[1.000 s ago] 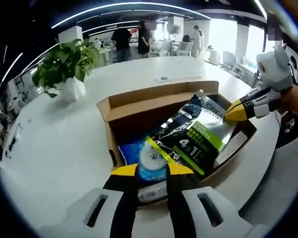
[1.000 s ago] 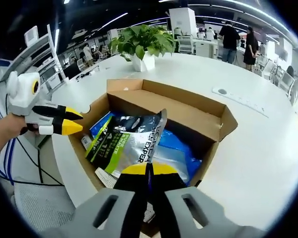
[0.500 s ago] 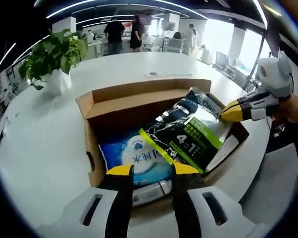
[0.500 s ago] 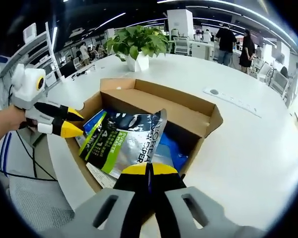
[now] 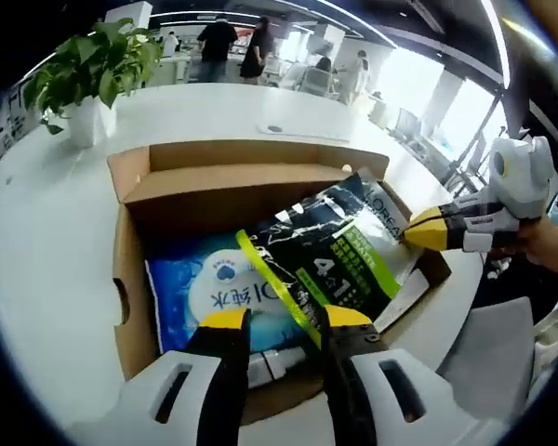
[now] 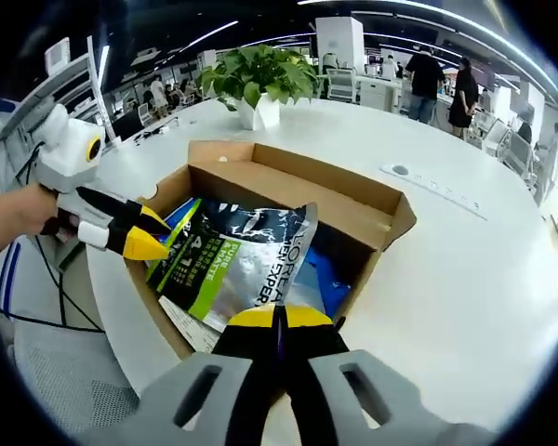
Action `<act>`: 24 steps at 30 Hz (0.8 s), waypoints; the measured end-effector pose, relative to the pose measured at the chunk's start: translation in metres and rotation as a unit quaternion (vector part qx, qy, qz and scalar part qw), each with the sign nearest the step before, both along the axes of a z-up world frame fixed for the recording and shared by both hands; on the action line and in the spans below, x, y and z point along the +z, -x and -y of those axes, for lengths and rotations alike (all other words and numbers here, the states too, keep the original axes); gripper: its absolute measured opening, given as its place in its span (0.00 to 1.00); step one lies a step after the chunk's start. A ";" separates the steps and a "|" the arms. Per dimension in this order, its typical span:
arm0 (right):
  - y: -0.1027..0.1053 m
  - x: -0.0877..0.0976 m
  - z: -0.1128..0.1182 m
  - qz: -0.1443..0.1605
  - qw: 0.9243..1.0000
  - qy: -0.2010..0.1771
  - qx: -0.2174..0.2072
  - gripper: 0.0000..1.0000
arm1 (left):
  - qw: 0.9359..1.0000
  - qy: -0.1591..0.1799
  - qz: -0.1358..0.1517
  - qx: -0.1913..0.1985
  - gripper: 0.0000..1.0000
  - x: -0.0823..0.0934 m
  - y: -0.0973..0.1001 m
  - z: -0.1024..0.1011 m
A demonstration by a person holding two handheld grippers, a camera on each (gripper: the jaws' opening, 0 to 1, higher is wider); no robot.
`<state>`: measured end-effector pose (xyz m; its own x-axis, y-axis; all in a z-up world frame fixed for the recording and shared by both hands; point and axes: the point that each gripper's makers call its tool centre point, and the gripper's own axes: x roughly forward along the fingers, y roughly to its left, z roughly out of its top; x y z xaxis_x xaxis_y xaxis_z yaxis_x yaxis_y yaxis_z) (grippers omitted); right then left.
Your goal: Operate the shoe box by opening the lid, removing the specified soft item, and placing it in the target area until the item is outside and the box remains undamaged.
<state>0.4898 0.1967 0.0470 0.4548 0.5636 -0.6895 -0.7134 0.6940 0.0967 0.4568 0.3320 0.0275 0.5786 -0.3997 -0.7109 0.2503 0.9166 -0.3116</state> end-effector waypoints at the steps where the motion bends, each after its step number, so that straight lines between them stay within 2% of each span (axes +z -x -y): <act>1: 0.000 0.000 0.000 -0.001 1.000 0.000 0.000 0.00 | 1.000 0.007 -0.004 0.001 0.28 -0.001 0.000 0.002; 4: 0.000 -0.001 0.000 -0.002 1.000 -0.002 0.001 0.00 | 0.999 0.045 -0.020 0.016 0.25 -0.005 -0.001 0.007; 9: 0.001 0.000 0.000 -0.009 1.000 -0.010 -0.001 0.00 | 0.994 0.094 -0.033 0.041 0.12 -0.003 -0.003 0.009; 14: 0.003 0.001 -0.002 -0.019 0.999 -0.025 -0.011 0.00 | 0.994 0.095 -0.020 0.053 0.00 0.002 -0.005 0.009; 24: 0.010 0.009 -0.003 -0.028 0.998 -0.049 -0.019 0.00 | 0.994 0.089 -0.001 0.060 0.00 0.022 -0.004 0.011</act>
<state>0.4801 0.1993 0.0561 0.4392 0.6130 -0.6568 -0.6780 0.7058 0.2054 0.4604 0.3208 0.0496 0.6285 -0.4476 -0.6361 0.1423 0.8702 -0.4718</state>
